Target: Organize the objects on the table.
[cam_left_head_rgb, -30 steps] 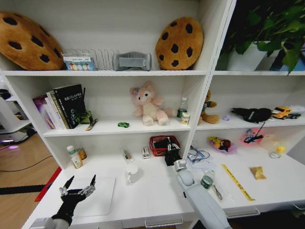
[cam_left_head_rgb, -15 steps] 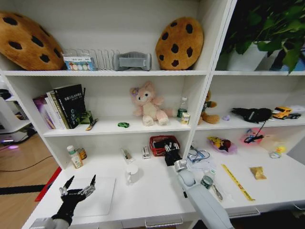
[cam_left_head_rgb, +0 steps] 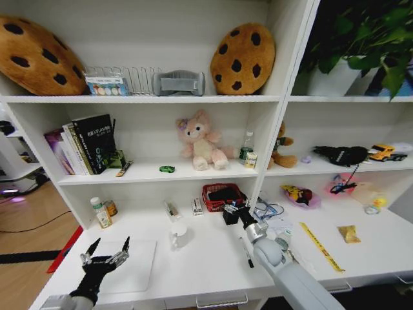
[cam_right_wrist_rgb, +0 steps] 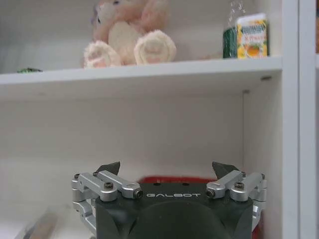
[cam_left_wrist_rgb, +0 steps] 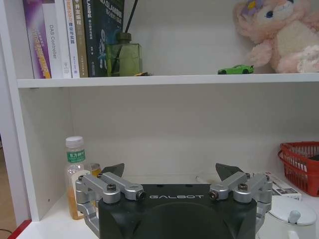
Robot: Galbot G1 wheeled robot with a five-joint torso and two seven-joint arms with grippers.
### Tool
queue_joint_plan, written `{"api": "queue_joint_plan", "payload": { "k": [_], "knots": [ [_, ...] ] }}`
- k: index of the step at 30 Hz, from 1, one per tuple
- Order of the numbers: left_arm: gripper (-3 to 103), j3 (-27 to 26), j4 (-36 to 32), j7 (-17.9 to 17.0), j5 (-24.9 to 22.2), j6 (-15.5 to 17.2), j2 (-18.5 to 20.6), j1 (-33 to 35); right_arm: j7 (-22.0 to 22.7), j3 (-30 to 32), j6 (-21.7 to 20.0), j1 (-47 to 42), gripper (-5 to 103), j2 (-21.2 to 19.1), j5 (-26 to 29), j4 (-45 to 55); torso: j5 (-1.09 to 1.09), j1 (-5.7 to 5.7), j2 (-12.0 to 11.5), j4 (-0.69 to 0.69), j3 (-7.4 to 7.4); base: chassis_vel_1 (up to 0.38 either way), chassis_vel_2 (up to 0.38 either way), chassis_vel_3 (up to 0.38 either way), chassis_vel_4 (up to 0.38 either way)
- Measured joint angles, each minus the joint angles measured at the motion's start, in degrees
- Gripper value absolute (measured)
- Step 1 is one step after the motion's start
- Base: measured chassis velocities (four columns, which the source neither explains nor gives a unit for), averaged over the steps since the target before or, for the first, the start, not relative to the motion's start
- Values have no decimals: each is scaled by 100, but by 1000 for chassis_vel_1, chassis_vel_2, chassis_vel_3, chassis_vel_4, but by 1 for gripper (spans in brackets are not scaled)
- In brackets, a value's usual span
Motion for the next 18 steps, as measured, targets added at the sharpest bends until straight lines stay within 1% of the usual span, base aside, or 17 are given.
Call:
{"api": "queue_joint_plan", "payload": {
  "k": [1,2,3,4,5,6,7,9,10,11,13,14,16,18],
  "knots": [
    [100,0,0,-5,0,0,0,0,151,81,-281,-409,100,-126,156,448,-1,-1,0,0,0,0,0,0,0],
    [100,0,0,-5,0,0,0,0,151,81,-281,-409,100,-126,156,448,-1,-1,0,0,0,0,0,0,0],
    [100,0,1,0,0,0,0,0,302,151,-503,-714,100,-202,250,713,0,-1,0,-2,-1,0,0,0,0],
    [100,0,0,-1,0,0,0,0,621,267,-920,-1183,100,-334,451,1124,0,-1,0,-2,0,0,0,0,0],
    [100,0,0,-1,0,0,0,0,621,267,-920,-1183,100,-334,451,1124,0,-1,0,-2,0,0,0,0,0],
    [100,0,1,-1,0,0,0,0,839,448,-1425,-1607,100,-463,686,1494,-1,-2,1,-3,0,0,0,0,0],
    [100,0,1,0,0,0,0,0,862,523,-1633,-1742,100,-518,770,1571,-1,-1,1,-2,-1,0,0,0,0],
    [100,0,1,-1,0,0,0,0,747,629,-1973,-1850,100,-579,979,1606,0,-1,0,-2,0,0,0,0,0],
    [100,0,0,0,0,0,0,0,691,655,-2140,-1869,103,-607,1105,1615,-1,-1,1,-2,0,0,0,0,0],
    [100,0,0,0,0,0,0,0,691,655,-2140,-1869,103,-607,1105,1615,-1,-1,1,-2,0,0,0,0,0],
    [100,0,0,0,0,0,0,0,648,673,-2504,-1868,96,-666,1408,1616,0,-1,0,-1,0,0,0,0,0],
    [100,0,0,0,0,0,0,0,648,673,-2504,-1868,96,-666,1408,1616,0,-1,0,-1,0,0,0,0,0],
    [100,0,1,0,0,0,0,0,646,673,-2825,-1827,95,-712,1688,1532,-1,-1,0,-1,0,0,0,0,0],
    [100,0,0,-1,0,0,0,0,648,673,-2869,-1812,95,-718,1712,1485,0,-1,0,-1,0,0,0,0,0]
  ]
}}
